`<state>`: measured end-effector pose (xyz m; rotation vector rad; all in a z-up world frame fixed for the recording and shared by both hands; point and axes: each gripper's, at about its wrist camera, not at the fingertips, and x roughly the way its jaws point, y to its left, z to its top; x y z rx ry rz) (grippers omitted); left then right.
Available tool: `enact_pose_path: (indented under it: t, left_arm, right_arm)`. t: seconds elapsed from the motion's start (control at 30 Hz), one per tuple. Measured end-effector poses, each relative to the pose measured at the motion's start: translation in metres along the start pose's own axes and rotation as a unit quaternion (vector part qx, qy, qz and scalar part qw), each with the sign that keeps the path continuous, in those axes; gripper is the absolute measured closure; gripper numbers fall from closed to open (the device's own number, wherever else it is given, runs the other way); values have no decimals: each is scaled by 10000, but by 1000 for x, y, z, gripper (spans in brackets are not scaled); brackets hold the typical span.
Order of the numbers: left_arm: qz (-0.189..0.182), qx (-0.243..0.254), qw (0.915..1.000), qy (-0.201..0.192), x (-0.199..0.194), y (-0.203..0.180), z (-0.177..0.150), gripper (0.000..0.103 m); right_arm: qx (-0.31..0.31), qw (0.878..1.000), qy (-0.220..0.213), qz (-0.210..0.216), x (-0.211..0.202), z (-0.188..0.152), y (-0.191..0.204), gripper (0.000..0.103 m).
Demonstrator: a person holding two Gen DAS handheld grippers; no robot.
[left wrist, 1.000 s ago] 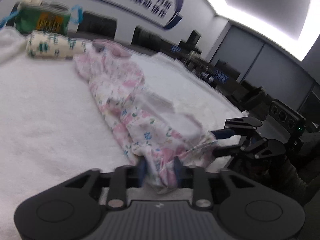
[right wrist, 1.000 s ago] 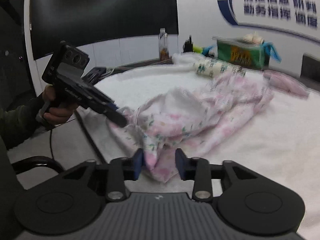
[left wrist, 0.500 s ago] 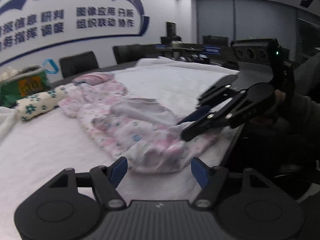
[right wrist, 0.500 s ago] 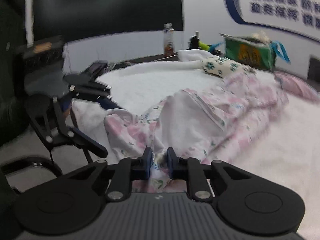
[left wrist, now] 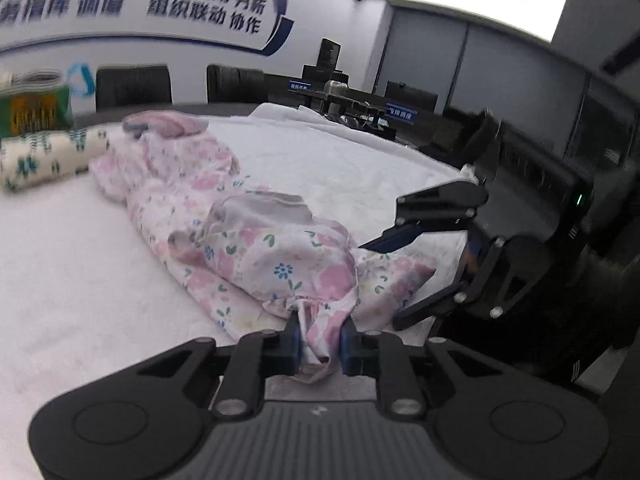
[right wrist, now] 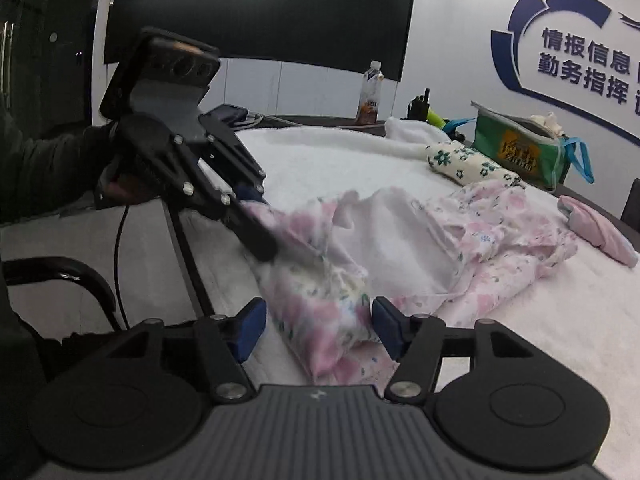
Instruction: Fold clothes
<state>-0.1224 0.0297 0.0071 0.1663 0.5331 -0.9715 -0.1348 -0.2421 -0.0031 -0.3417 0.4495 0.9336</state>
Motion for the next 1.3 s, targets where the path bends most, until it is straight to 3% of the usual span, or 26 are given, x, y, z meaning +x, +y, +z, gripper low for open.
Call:
enact_pose_path:
  t: [0.03, 0.1, 0.13, 0.17, 0.27, 0.37, 0.47, 0.53, 0.6, 0.67, 0.73, 0.77, 0.83, 0.87, 0.9, 0.97, 1.07, 1.13, 1.2, 1.23, 1.3]
  left_arm:
    - [60, 123, 9999, -72, -2, -3, -1, 89]
    - [179, 368, 9989, -215, -5, -8, -2, 89]
    - [239, 490, 9981, -287, -6, -11, -3, 84]
    - [298, 613, 9970, -358, -8, -14, -4, 70]
    - [476, 979, 9924, -573, -12, -22, -6, 31]
    - [654, 1343, 9857, -785, -17, -31, -8, 28]
    - [745, 2106, 9722, -699, -7, -50, -14, 28]
    - [791, 2262, 9687, -641, 1, -54, -13, 28]
    - [760, 2030, 9749, -503, 6, -51, -7, 34]
    - [585, 1538, 9859, -299, 10, -39, 2, 59]
    - [409, 1006, 9940, -103, 13, -23, 8, 74]
    - [351, 812, 9961, -47, 14, -15, 9, 76]
    - [209, 490, 9986, 16, 15, -3, 10, 79]
    - [115, 348, 9993, 12, 13, 2, 12, 80]
    - [24, 206, 9998, 19, 11, 6, 14, 81]
    - [-144, -62, 9999, 41, 9, 13, 18, 83]
    - [-330, -281, 9991, 31, 7, 19, 24, 86]
    - [-404, -217, 9989, 15, 3, 16, 27, 88]
    - [-439, -100, 9989, 97, 1, 11, 28, 90]
    - [-448, -58, 9989, 129, -1, 8, 28, 90]
    - [-546, -25, 9983, 202, -6, 4, 25, 90]
  right_arm:
    - [-88, 10000, -4, 0, 0, 0, 2, 47]
    - [-21, 10000, 32, 80, 1, 1, -2, 75]
    - [155, 9997, 34, 208, 1, 3, -8, 79]
    - [317, 9989, 17, 337, 1, 5, -13, 91]
    - [573, 9962, -98, 650, -5, 11, -21, 92]
    - [823, 9921, -198, 926, -12, 14, -31, 93]
    - [1179, 9858, -321, 1154, -17, 15, -46, 93]
    - [1398, 9809, -370, 1298, -19, 16, -56, 93]
    - [1535, 9772, -367, 1424, -18, 19, -62, 93]
    - [1562, 9761, -300, 1478, -16, 21, -63, 93]
    - [1457, 9796, -230, 1362, -16, 21, -59, 93]
    - [1381, 9822, -217, 1257, -16, 21, -57, 90]
    - [1112, 9900, -297, 819, -21, 20, -48, 73]
    - [914, 9934, -351, 594, -23, 19, -42, 47]
    - [569, 9968, -437, 354, -25, 18, -33, 28]
    - [-129, 9982, -582, -83, -27, 15, -13, 24]
    - [-986, 9938, -475, -221, -18, 9, 9, 25]
    - [-1325, 9900, -373, -310, -9, 8, 16, 34]
    - [-1301, 9908, -283, -258, -2, 12, 14, 77]
    - [-1104, 9936, -216, -136, 0, 16, 9, 83]
    - [-749, 9970, -147, 147, -1, 21, 2, 86]
